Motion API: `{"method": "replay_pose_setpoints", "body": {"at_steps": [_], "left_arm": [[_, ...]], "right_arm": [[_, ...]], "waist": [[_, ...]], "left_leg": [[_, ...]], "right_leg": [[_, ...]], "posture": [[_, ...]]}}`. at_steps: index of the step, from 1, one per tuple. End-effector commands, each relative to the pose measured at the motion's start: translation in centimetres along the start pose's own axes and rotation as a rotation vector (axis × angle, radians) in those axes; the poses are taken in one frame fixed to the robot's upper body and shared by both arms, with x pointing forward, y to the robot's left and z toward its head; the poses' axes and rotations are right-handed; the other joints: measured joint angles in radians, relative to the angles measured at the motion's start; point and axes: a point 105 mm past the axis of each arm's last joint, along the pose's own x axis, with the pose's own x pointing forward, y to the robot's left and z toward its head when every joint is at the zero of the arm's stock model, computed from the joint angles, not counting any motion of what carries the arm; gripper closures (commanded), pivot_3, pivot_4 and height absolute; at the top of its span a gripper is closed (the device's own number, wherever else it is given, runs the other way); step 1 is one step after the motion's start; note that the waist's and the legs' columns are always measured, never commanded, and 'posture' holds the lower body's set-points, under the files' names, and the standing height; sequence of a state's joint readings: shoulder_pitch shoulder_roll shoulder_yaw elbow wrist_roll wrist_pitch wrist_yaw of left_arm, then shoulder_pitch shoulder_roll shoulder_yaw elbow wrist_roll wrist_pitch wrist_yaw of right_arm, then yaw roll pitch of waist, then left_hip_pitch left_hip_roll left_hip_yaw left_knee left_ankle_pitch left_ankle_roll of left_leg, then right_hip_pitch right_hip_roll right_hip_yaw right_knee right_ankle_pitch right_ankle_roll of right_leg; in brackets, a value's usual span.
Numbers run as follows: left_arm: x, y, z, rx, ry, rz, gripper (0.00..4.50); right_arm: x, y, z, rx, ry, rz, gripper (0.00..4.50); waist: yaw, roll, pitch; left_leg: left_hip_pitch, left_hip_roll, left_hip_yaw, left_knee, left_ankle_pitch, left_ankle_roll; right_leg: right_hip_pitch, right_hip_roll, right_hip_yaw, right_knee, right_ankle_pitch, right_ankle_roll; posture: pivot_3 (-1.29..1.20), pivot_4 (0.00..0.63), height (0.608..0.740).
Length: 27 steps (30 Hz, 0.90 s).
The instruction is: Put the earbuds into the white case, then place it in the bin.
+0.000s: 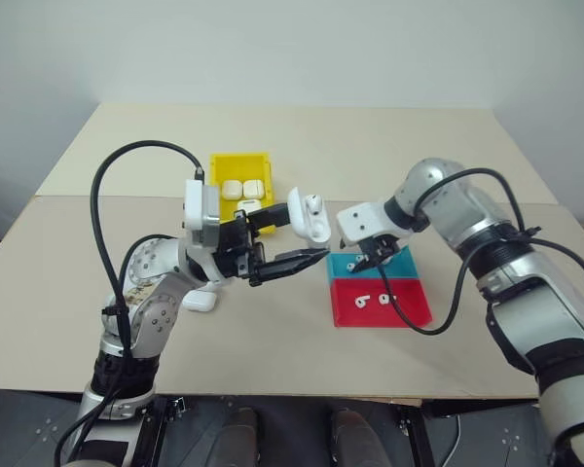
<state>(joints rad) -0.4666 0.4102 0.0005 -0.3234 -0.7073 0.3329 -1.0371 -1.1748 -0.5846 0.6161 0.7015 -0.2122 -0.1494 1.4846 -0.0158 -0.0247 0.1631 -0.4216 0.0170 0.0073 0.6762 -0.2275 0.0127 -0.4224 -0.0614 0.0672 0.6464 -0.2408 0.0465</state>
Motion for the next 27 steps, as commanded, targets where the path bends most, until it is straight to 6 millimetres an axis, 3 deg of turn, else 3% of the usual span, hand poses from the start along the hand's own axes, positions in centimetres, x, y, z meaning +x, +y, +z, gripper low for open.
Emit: {"method": "replay_pose_setpoints", "body": {"at_steps": [1,22,25,27], "left_arm": [[0.1,-0.5,1.0,0.054,-0.02,-0.01,1.76],[0.3,-0.8,1.2,0.054,-0.019,-0.003,1.76],[0.3,-0.9,1.1,0.055,-0.018,0.0,1.76],[0.3,-0.9,1.1,0.055,-0.018,0.001,1.76]], "right_arm": [[-0.7,-0.8,0.2,-0.034,0.02,-0.016,1.4],[1.6,-1.2,-1.5,-0.077,0.112,-0.019,1.4],[1.8,-1.0,-1.7,-0.085,0.118,-0.008,2.0],[2.0,-0.9,-1.6,-0.082,0.108,-0.005,2.71]], "waist": [[-0.001,0.0,0.0],[-0.008,0.0,0.0],[-0.009,0.0,0.0],[-0.011,0.0,0.0]], "left_leg": [[0.0,0.0,0.0,0.0,0.0,0.0],[0.002,0.0,-0.001,-0.001,0.0,0.0],[0.002,0.0,-0.001,-0.001,0.0,0.0],[0.002,0.0,-0.001,-0.001,0.0,0.0]], "right_leg": [[0.0,0.0,0.0,0.0,0.0,0.0],[0.001,0.0,0.0,0.001,0.0,0.0],[0.001,0.0,0.0,0.001,0.0,0.0],[0.001,0.0,0.0,0.001,0.0,0.0]], "posture": [[0.0,0.15,0.74],[0.0,0.15,0.74],[0.0,0.15,0.74],[0.0,0.15,0.74]]}}
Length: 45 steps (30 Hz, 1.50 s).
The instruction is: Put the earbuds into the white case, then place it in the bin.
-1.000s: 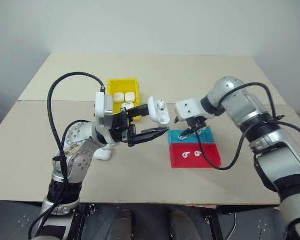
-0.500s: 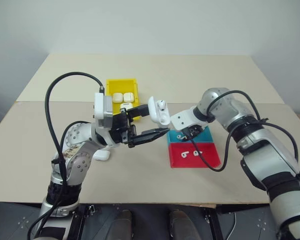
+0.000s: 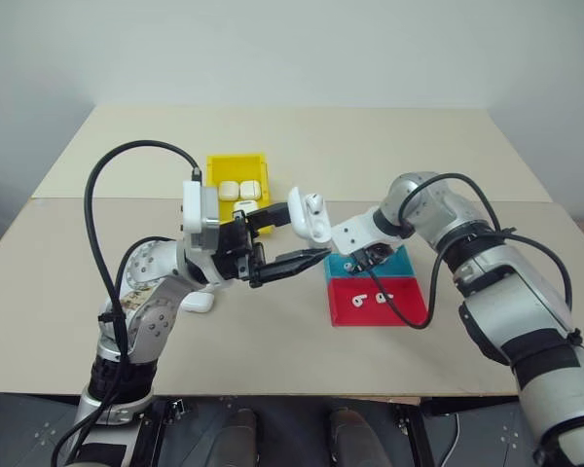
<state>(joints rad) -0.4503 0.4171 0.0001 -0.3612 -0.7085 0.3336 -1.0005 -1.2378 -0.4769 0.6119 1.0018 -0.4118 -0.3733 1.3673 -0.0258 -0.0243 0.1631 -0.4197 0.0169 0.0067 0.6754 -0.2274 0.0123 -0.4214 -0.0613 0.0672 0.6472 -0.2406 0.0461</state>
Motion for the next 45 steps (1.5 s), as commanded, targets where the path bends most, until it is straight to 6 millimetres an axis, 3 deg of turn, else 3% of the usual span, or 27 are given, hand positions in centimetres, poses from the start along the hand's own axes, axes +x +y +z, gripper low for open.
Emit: {"method": "replay_pose_setpoints", "body": {"at_steps": [1,4,14,21,27,32,39,45], "left_arm": [[0.2,-0.6,0.9,0.039,-0.02,-0.019,1.76],[0.1,-0.6,0.9,0.039,-0.018,-0.016,1.76],[0.1,-0.6,0.8,0.037,-0.014,-0.018,1.76],[0.1,-0.6,0.8,0.029,-0.018,-0.035,1.76],[0.4,-0.3,0.7,0.02,-0.024,-0.056,1.76],[0.4,0.1,0.8,0.015,-0.033,-0.065,1.76],[0.6,0.4,0.7,-0.01,-0.038,-0.079,1.76],[1.3,1.2,0.2,-0.027,-0.041,-0.078,1.76]], "right_arm": [[0.0,-0.2,0.2,-0.012,-0.009,-0.005,3.01],[0.2,0.0,0.2,-0.013,-0.01,0.0,3.9],[0.2,0.5,0.1,0.031,-0.044,0.012,3.9],[-2.3,-0.1,1.0,0.182,-0.204,-0.029,3.9],[-6.2,-1.4,1.2,0.396,-0.401,-0.166,3.9],[-11.2,-1.5,1.6,0.637,-0.722,-0.34,3.9],[-17.3,2.9,3.6,0.823,-1.237,-0.5,3.9],[-18.5,6.4,7.8,0.832,-1.446,-0.523,3.9]], "waist": [[-0.002,0.0,0.0],[-0.008,0.0,0.0],[-0.013,0.0,0.0],[-0.014,0.0,0.0],[-0.013,0.0,0.0],[-0.004,0.0,0.0],[0.016,0.0,0.0],[0.01,0.0,0.0]], "left_leg": [[0.0,0.0,0.0,0.0,0.0,0.0],[0.0,0.0,0.0,0.0,0.0,0.0],[0.001,0.0,-0.001,-0.001,0.0,0.0],[0.0,0.0,-0.001,-0.001,0.0,0.0],[0.0,0.0,-0.001,-0.002,0.0,0.0],[-0.001,0.0,-0.001,-0.002,0.0,0.0],[-0.003,0.0,-0.002,-0.001,0.0,0.0],[-0.002,0.0,-0.002,-0.001,0.0,0.0]], "right_leg": [[0.0,0.0,0.0,0.0,0.0,0.0],[0.0,0.0,0.0,0.0,0.0,0.0],[0.0,0.0,0.0,0.0,0.0,0.0],[0.0,0.0,0.0,0.001,0.0,0.0],[0.0,0.0,0.0,0.0,0.0,0.0],[0.0,0.0,0.0,0.001,0.0,0.0],[0.0,-0.001,-0.002,0.001,0.0,0.0],[0.0,0.0,-0.001,-0.001,0.0,0.0]], "posture": [[0.0,0.15,0.74],[0.0,0.15,0.74],[0.0,0.15,0.74],[0.0,0.15,0.74],[0.0,0.15,0.74],[0.0,0.15,0.74],[0.0,0.15,0.74],[0.0,0.15,0.74]]}}
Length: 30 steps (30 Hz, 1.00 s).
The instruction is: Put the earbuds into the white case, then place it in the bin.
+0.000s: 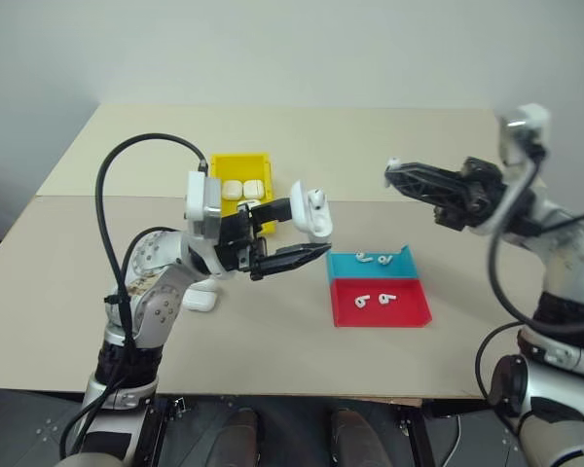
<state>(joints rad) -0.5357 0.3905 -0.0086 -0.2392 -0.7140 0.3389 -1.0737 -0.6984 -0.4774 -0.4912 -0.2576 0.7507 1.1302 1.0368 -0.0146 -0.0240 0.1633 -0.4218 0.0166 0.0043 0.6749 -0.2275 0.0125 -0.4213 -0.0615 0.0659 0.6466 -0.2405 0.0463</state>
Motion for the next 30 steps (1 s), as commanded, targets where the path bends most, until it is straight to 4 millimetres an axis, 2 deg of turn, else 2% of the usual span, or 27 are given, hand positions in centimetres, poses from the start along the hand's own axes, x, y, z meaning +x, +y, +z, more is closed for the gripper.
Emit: {"method": "replay_pose_setpoints", "body": {"at_steps": [1,5,8,20,30], "left_arm": [[0.8,0.2,0.4,0.014,-0.021,-0.026,1.76],[1.4,0.3,0.4,0.009,-0.031,-0.033,1.76],[1.9,0.3,0.4,0.002,-0.04,-0.054,1.76],[2.1,0.1,-0.1,-0.019,-0.012,-0.072,1.76],[2.1,0.3,0.0,-0.012,-0.004,-0.068,1.76]], "right_arm": [[0.4,3.7,1.0,-0.011,-0.083,0.053,3.9],[1.4,5.7,0.1,-0.011,-0.083,0.054,3.9],[1.8,6.4,0.2,-0.01,-0.1,0.061,3.9],[2.9,7.3,0.2,-0.052,-0.066,0.075,3.9],[3.2,7.0,-1.4,-0.101,0.004,0.066,3.9]], "waist": [[-0.005,0.0,0.0],[-0.005,0.0,0.0],[-0.003,0.0,0.0],[-0.004,0.0,0.0],[-0.003,0.0,0.0]], "left_leg": [[0.0,0.0,0.0,0.0,0.0,0.0],[0.001,0.0,0.0,0.0,0.0,0.0],[0.0,0.0,0.0,0.0,0.0,0.0],[0.0,0.0,0.001,0.0,0.0,0.0],[0.0,0.0,0.001,0.0,0.0,0.0]], "right_leg": [[0.0,0.0,0.0,0.0,0.0,0.0],[0.0,0.001,0.001,0.0,0.0,0.0],[0.0,0.0,0.0,-0.001,0.0,0.0],[0.0,0.001,0.0,-0.002,0.0,0.001],[0.0,0.001,0.0,-0.002,0.0,0.001]], "posture": [[0.0,0.15,0.74],[0.0,0.15,0.74],[0.0,0.15,0.74],[0.0,0.15,0.74],[0.0,0.15,0.74]]}}
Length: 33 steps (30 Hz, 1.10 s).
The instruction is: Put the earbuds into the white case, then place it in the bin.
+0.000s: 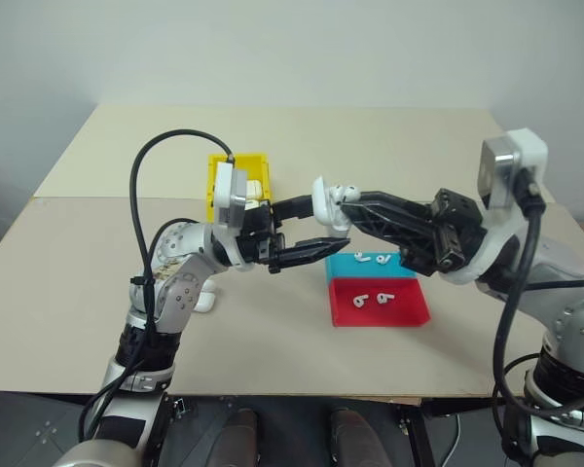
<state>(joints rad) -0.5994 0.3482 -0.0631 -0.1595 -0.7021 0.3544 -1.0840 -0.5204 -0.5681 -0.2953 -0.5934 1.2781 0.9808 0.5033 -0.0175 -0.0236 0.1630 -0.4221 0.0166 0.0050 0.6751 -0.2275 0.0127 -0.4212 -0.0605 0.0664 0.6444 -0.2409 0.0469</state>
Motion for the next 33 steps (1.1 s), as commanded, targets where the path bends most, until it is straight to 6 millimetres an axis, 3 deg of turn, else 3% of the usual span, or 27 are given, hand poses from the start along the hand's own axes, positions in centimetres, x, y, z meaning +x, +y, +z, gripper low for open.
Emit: {"method": "replay_pose_setpoints", "body": {"at_steps": [1,13,14,16,23,33], "left_arm": [[0.5,-0.2,0.9,0.048,-0.003,-0.025,1.76],[0.6,-0.3,0.9,0.051,-0.006,-0.019,1.76],[0.6,-0.3,0.9,0.051,-0.006,-0.018,1.76],[0.6,-0.3,0.9,0.05,-0.006,-0.017,1.76],[0.7,-0.3,1.0,0.047,-0.007,-0.016,1.76],[0.4,-0.2,0.7,0.038,0.005,-0.012,1.76]], "right_arm": [[0.1,0.5,0.3,-0.06,-0.011,0.015,3.9],[0.3,0.3,-0.6,-0.112,0.028,0.004,3.9],[0.3,0.3,-0.7,-0.116,0.03,0.005,3.34],[0.2,0.3,-0.7,-0.122,0.034,0.007,2.92],[-0.1,0.5,-0.9,-0.136,0.049,0.025,0.6],[-1.5,0.9,0.3,-0.107,-0.019,0.048,0.6]], "waist": [[0.0,0.0,0.0],[0.002,0.0,0.0],[0.002,0.0,0.0],[0.002,0.0,0.0],[0.002,0.0,0.0],[0.003,0.0,0.0]], "left_leg": [[0.0,0.0,0.0,0.0,0.0,0.0],[0.0,0.0,0.0,0.0,0.0,0.0],[0.0,0.0,0.0,0.0,0.0,0.0],[0.0,0.0,0.0,0.0,0.0,0.0],[0.0,0.0,0.0,0.0,0.0,0.0],[0.0,0.0,0.0,0.0,0.0,0.0]], "right_leg": [[0.0,0.0,0.0,0.0,0.0,0.0],[0.0,0.0,0.0,0.0,0.0,0.0],[0.0,0.0,0.0,0.0,0.0,0.0],[0.0,0.0,0.0,0.0,0.0,0.0],[0.0,0.0,0.0,-0.001,0.0,0.0],[0.0,0.0,0.0,-0.001,0.0,0.0]], "posture": [[0.0,0.15,0.74],[0.0,0.15,0.74],[0.0,0.15,0.74],[0.0,0.15,0.74],[0.0,0.15,0.74],[0.0,0.15,0.74]]}}
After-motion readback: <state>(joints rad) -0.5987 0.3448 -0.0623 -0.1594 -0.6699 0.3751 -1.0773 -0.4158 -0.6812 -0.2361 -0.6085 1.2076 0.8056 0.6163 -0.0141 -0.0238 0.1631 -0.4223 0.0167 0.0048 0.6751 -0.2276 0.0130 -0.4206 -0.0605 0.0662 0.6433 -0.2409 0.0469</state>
